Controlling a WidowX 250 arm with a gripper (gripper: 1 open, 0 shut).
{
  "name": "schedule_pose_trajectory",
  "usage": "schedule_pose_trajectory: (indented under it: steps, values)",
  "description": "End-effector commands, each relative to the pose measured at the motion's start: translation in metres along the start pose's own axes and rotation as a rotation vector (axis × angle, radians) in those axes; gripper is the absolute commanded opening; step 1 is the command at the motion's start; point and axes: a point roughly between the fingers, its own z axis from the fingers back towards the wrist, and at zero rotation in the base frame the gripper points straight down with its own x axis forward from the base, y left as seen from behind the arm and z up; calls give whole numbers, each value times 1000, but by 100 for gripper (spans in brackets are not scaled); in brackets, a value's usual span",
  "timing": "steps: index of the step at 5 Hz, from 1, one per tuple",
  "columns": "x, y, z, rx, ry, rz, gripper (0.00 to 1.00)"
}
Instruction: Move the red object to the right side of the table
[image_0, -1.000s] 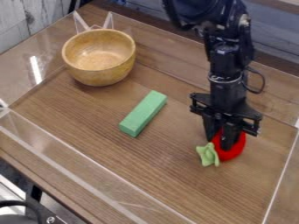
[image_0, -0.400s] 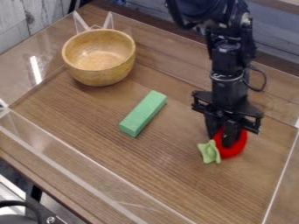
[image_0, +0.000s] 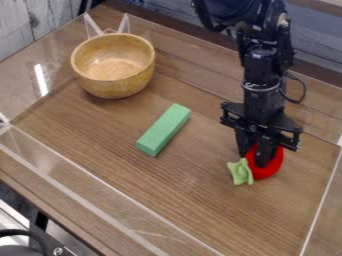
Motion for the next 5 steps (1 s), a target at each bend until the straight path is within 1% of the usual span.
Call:
schedule_pose_trajectory:
  steps: [1,5]
  values:
    - [-1,14,-7,20,21,41,0]
    - [0,15,-4,24,40,57,0]
